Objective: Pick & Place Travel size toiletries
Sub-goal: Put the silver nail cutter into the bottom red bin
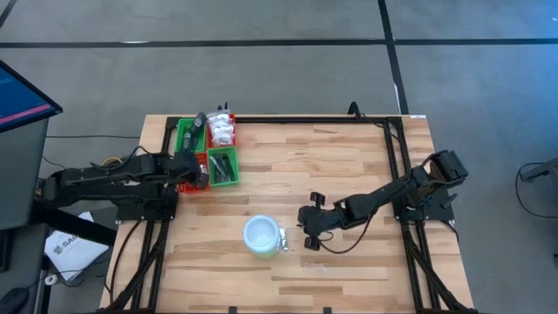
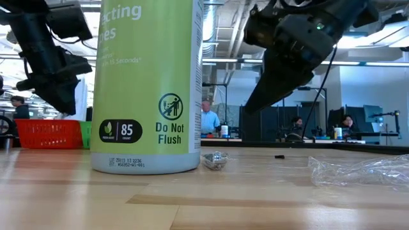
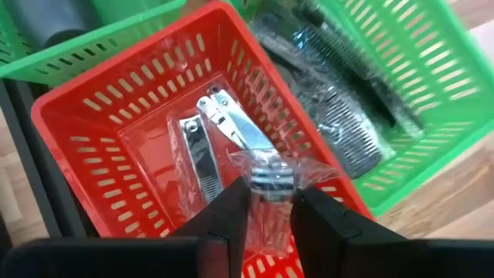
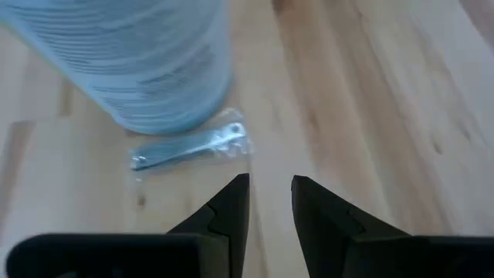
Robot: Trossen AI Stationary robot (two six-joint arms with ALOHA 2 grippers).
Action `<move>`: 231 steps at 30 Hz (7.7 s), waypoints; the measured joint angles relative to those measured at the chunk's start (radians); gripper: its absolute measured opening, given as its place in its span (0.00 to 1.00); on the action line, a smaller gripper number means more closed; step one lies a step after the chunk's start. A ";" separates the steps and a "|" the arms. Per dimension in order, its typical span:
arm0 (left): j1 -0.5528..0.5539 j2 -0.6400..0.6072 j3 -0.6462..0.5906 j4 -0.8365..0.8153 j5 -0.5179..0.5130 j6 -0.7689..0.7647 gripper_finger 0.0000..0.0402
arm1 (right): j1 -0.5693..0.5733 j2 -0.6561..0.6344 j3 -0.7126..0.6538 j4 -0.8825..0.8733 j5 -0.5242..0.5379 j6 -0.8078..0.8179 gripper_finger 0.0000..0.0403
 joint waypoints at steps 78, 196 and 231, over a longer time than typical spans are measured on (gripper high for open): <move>-0.007 0.012 0.000 0.168 -0.004 0.127 0.42 | 0.090 0.374 0.086 0.396 0.021 0.006 0.67; -0.070 0.447 0.000 1.833 0.533 0.753 0.40 | -0.314 -0.066 0.224 0.411 0.026 -0.529 0.10; -0.068 0.129 0.000 1.254 0.253 0.744 0.08 | -0.334 -0.068 0.224 0.241 0.138 -0.562 0.24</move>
